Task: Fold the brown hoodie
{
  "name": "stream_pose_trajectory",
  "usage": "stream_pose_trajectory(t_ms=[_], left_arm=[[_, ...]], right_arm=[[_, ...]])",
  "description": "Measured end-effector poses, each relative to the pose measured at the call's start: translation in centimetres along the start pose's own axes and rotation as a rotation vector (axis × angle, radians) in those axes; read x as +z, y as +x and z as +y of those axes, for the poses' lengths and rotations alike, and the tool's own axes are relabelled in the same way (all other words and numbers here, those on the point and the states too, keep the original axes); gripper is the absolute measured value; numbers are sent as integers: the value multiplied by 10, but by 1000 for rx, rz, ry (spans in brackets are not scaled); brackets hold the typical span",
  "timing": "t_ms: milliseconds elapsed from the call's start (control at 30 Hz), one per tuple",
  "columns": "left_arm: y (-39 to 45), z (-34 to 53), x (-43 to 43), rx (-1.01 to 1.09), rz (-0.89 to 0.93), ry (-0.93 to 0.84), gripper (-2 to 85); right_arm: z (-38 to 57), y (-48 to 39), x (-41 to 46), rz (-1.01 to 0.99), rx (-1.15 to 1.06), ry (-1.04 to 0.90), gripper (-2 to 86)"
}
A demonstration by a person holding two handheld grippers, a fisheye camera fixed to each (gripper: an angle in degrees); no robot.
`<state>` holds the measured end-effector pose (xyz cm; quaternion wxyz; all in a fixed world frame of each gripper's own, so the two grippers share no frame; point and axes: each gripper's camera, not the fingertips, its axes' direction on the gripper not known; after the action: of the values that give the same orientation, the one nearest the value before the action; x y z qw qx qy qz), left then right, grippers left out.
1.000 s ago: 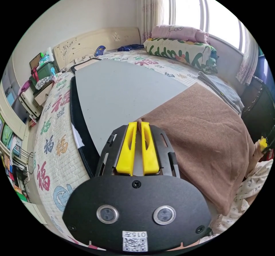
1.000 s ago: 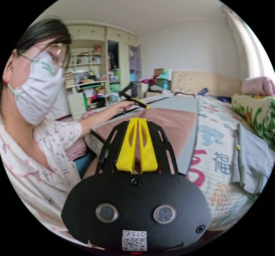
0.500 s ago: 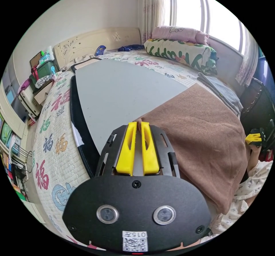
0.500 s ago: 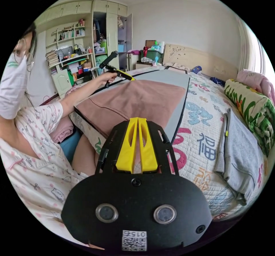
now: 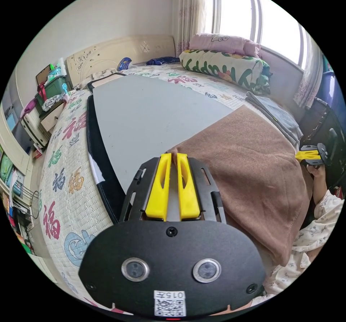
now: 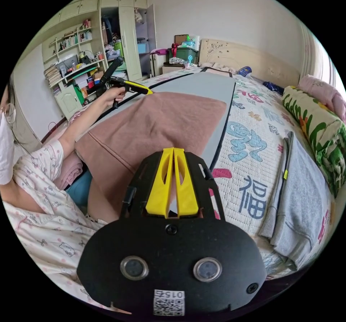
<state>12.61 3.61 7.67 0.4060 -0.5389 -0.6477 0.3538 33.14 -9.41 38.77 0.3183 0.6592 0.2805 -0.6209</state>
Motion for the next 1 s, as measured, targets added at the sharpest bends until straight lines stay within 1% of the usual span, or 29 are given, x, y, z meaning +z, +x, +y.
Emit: stream_pose_trajectory(t_ms=[67, 167, 200, 267, 500, 600, 633, 700, 767, 800, 867, 933, 1000], left_arm=[[4, -15, 1, -6, 17, 1, 10], [12, -34, 6, -5, 19, 2, 11], [14, -38, 7, -4, 16, 3, 11], [24, -51, 14, 5, 2, 4, 11], [36, -82, 43, 1, 20, 13, 19], [28, -89, 57, -38, 86, 49, 26], [22, -90, 64, -62, 131, 52, 26], [12, -88, 78, -92, 210, 52, 29], [-3, -80, 100, -157, 311, 82, 44], [-9, -80, 107, -182, 346, 79, 55], [-25, -77, 128, -237, 499, 106, 88], [-36, -71, 138, -284, 549, 140, 99], [-46, -64, 142, -335, 518, 185, 105]], right_arm=[[-11, -26, -27, 41, -26, 34, -5], [-30, -44, -50, 100, -2, 98, -5], [-35, -45, -51, 106, 2, 91, -5], [-53, -52, -30, 87, -18, -49, -5], [-88, -75, -90, 28, 33, -40, 2], [-109, -53, -127, -100, 124, 29, 43], [-120, -41, -133, -134, 149, 37, 81], [-142, -19, -130, -182, 212, -2, 114], [-171, 10, -118, -257, 326, -50, 114], [-177, 15, -116, -269, 344, -53, 112], [-206, 19, -108, -335, 378, -95, 109], [-224, 11, -112, -346, 373, -118, 106], [-241, -4, -117, -323, 350, -138, 103]])
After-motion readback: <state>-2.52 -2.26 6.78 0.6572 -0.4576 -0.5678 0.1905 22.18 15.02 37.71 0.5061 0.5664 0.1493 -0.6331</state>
